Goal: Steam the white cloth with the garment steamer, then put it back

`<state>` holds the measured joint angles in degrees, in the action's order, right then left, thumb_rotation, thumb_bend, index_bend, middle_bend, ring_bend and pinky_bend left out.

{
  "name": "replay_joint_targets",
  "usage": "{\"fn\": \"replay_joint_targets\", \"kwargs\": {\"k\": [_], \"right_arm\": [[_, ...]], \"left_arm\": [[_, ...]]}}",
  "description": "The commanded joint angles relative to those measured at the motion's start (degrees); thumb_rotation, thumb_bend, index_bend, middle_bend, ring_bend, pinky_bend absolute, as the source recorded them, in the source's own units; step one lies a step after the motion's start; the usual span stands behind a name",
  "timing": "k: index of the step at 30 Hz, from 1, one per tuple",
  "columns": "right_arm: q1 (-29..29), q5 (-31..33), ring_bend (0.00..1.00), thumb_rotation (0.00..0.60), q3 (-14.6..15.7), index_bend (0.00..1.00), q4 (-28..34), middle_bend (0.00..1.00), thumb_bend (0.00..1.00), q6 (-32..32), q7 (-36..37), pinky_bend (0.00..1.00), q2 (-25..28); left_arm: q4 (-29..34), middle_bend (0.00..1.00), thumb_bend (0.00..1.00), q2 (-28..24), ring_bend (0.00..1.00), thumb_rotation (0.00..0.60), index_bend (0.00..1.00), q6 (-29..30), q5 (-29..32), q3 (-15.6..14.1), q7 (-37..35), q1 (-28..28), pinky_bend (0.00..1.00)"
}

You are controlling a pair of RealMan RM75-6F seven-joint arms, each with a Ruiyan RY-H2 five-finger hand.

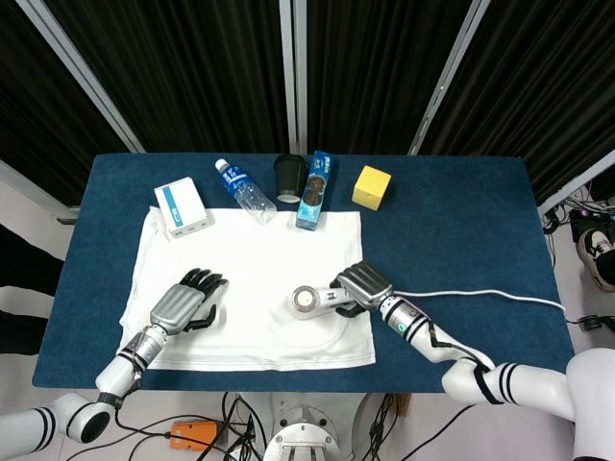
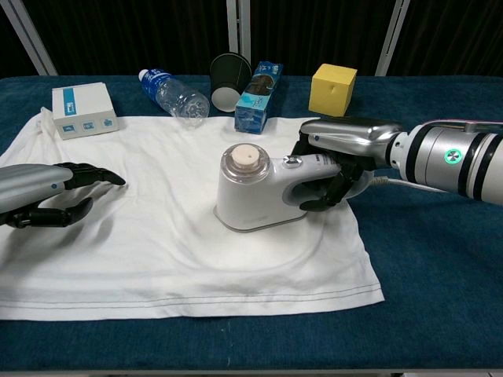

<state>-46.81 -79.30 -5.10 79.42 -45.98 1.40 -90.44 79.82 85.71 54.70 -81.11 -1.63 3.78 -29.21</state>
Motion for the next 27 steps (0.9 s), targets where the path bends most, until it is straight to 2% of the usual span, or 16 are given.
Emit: {"fn": "replay_joint_targets", "kwargs": {"k": [1,9,16,21,27], "right_arm": [[0.2,2.0,0.97,0.6,-1.0,1.0,-2.1,0.94,0.47,-0.2,-1.0,0.64,-1.0],[-0.3,6.9,0.97,0.6,-3.7,1.0,-8.5,0.94,0.47,1.7,-0.6,0.64,-1.9],[-0.1,10.9,0.97,0.6,-6.5,1.0,-13.9,0.94,0.47,3.0,2.6,0.64,-1.5],[3.4,8.0,0.97,0.6,-6.6,1.0,-9.1,0.94,0.47,0.0,10.0,0.64,4.3],[8.9,2.2,0.96,0.6,-2.1,1.0,-1.0,0.94,0.47,-3.4,15.6,0.63,13.8]], "left_arm": [[0.0,0.07,0.54,0.1,0.0,0.116,0.09,0.0,0.0,0.0,0.0,0.0,0.0],[-0.3,0.07,0.53,0.4,0.0,0.117,0.09,-0.1,-0.1,0.0,0.1,-0.2,0.0],[-0.1,0.07,0.54,0.1,0.0,0.114,0.09,0.1,-0.1,0.0,0.4,-0.2,0.0],[1.0,0.07,0.53,-1.1,0.0,0.116,0.09,2.2,-1.2,0.0,0.0,0.4,0.0],[3.7,0.07,0.53,-4.1,0.0,0.116,0.09,7.4,-2.7,0.8,-2.4,2.1,0.0]]}}
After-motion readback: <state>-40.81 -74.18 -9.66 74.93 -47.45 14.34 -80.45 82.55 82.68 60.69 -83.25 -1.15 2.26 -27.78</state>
